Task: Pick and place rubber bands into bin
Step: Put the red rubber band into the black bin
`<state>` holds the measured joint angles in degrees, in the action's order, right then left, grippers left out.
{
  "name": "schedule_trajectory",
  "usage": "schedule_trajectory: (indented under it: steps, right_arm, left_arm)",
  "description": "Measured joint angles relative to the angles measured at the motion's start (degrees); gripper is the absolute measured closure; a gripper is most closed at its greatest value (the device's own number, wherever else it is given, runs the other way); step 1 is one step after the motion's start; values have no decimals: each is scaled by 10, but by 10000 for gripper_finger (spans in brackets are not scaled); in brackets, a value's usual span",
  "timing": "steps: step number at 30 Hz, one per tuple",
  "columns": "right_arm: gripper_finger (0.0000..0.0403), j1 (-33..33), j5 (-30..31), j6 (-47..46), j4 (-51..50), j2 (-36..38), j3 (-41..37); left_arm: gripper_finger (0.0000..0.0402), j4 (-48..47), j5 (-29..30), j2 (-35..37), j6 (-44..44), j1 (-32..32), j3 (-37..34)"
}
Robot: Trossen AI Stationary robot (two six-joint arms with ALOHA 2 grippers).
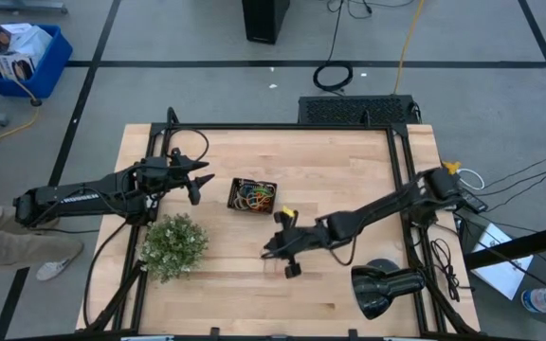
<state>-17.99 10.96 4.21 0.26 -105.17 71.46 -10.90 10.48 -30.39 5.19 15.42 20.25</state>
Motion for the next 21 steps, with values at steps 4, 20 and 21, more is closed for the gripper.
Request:
schedule_trajectory:
  steps: [4, 20, 21]
  right_arm:
    - [403, 12, 28, 35, -5, 44, 0]
    - [403, 100, 28, 121, -11, 160, 2]
    - [403, 107, 27, 127, -13, 160, 5]
  left_arm:
    - [185, 0, 0, 0, 0, 0, 0]
    - [185, 0, 1, 0, -9, 0, 0]
    - [185, 0, 1, 0, -10, 0, 0]
